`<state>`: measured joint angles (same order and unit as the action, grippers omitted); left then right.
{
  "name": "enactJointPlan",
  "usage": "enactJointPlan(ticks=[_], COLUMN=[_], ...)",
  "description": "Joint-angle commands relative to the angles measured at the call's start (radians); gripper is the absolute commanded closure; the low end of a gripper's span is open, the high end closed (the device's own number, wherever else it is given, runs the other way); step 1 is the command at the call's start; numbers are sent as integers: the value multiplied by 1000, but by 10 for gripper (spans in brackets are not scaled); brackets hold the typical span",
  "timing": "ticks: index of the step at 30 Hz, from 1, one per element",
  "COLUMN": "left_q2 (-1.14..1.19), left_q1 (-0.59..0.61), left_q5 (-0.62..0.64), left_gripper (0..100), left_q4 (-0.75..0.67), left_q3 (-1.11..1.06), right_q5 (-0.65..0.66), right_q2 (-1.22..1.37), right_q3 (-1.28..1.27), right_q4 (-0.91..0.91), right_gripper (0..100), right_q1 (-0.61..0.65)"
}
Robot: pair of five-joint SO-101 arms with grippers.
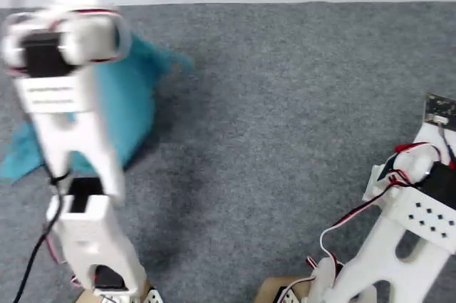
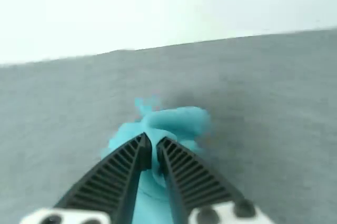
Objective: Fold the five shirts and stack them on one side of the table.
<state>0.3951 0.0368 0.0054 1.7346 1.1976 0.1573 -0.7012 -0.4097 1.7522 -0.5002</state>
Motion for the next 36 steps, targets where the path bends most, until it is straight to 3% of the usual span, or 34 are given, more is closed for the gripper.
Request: enactJointPlan(ticks=[1,6,11,16,21,28,36], left_q2=[-64,-63,-72,-75,-75,-75,-66], left_q1=[-172,-316,-341,-310,-256,-41,315], left_q5=[29,34,29,32,-15,2,38], left_gripper=[998,998,968,782,772,776,776], left_q4=[17,0,-6,17,18,18,18], left_q3=[48,-110,-298,-257,-130,-21,-24], right_q5=[0,0,0,0,0,0,-9], right_q2=[-28,-28,-28,-28,-30,-10,237], right_q3=[3,3,-34,-100,-97,69,242], right_q4=[39,39,39,39,33,31,35], right_gripper=[989,989,989,989,989,987,989], right_q1=[4,4,4,5,10,54,484])
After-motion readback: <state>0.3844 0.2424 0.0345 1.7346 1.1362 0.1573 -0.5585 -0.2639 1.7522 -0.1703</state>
